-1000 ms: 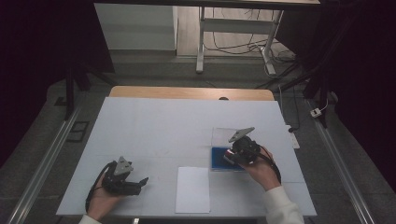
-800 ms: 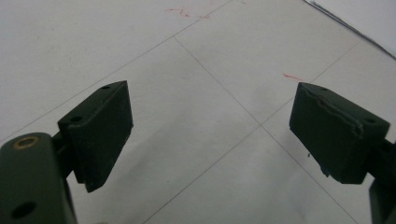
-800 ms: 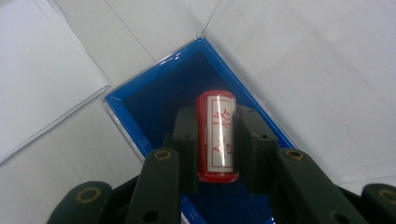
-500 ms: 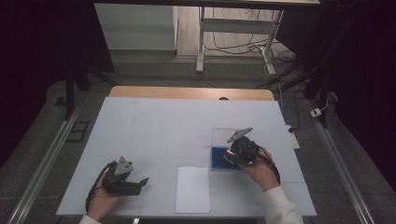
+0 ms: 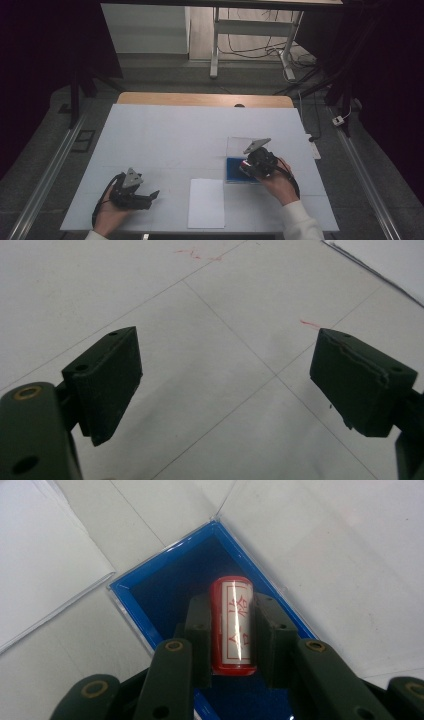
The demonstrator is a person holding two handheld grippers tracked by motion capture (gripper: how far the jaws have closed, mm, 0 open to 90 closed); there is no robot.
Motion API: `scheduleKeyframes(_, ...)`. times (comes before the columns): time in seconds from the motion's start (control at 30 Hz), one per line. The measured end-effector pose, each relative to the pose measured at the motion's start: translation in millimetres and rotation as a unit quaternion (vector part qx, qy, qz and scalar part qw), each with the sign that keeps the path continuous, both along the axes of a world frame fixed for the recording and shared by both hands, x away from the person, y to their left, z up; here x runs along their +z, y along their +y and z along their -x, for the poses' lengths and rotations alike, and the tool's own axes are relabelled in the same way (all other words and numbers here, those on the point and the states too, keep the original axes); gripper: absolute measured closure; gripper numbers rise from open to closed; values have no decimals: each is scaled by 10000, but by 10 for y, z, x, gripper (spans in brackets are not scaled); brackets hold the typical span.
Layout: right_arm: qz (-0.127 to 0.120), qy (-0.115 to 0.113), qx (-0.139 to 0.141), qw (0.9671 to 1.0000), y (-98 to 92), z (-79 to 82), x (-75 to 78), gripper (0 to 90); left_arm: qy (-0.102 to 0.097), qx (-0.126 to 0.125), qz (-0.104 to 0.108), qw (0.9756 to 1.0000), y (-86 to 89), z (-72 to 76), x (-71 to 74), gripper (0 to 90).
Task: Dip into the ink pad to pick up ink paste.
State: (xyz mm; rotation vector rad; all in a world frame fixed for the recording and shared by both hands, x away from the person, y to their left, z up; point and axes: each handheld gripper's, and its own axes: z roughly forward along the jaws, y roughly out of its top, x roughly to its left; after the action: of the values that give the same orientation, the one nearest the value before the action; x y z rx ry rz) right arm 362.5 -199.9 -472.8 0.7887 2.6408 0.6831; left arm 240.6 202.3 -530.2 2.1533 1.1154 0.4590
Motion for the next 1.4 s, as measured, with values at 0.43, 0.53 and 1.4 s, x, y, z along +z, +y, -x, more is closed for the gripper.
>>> scheduleKeyframes(0.43,-98,-154,168,9997,-31,41,52,704,0,41,-18,10000,40,-9,-6,135)
scheduleKeyframes(0.53,-327,-249,161,9990,-80,54,104,703,0,36,-20,10000,42,-11,-7,135)
scheduleKeyframes(1.4,-1026,-715,383,9914,-135,266,566,703,1,15,-16,10000,38,-11,-6,134)
